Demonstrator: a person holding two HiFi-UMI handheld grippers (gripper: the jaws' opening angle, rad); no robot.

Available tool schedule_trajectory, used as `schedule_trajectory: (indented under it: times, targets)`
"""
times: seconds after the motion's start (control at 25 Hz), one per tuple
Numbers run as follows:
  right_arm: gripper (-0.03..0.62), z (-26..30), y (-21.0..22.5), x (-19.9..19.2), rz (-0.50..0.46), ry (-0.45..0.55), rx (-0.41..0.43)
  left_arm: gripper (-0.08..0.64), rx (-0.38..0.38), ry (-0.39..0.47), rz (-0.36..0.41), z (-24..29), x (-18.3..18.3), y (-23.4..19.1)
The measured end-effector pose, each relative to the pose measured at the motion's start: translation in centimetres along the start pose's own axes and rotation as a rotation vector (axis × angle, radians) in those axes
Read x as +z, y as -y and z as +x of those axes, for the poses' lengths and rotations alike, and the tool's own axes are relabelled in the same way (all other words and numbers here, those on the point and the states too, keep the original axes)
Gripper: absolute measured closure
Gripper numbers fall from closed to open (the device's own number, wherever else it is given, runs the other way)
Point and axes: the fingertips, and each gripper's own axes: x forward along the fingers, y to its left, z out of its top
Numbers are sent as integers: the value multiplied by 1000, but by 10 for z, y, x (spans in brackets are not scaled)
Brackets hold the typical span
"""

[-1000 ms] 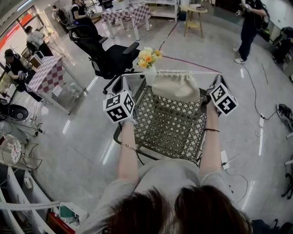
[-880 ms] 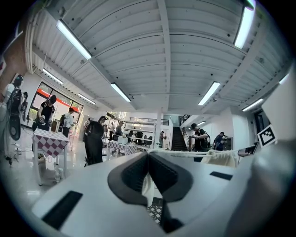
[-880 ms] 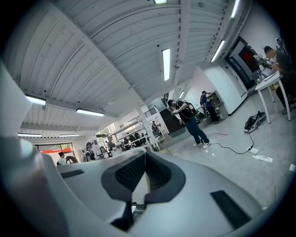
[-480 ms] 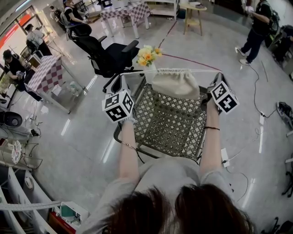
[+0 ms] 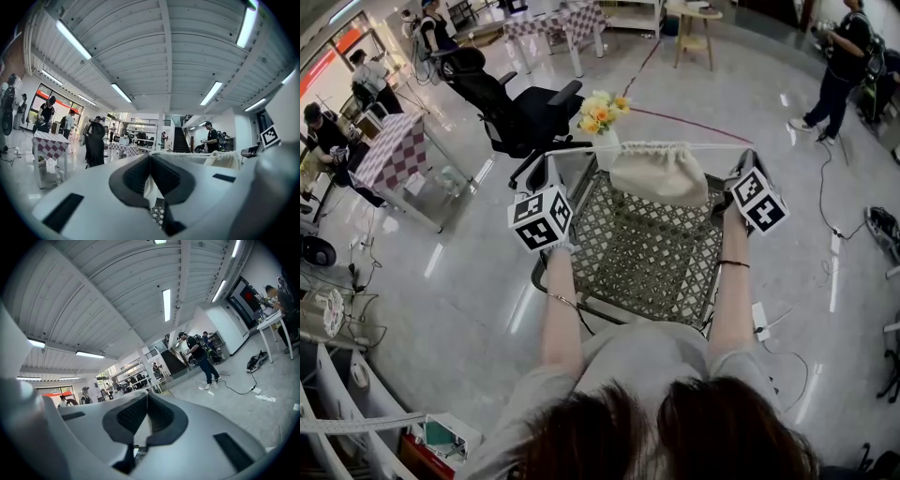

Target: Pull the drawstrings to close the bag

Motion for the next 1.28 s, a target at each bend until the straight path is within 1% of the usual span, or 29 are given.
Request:
schedule_trajectory:
  times: [0.24,0.68,0.92,1.28]
  targets:
    - [571,1,1,2,-55,8,15,532,-7,-10,31,2,-3,2]
    - [571,-2,2,4,-108,9,22,532,-22,-9,81,0,-4,6]
    - [571,0,1,6,-155,19,29,532,-23,-3,96,1,-4,6]
    - [571,-2,0,6,-182,16,27,532,-21,-3,100,-2,-4,5]
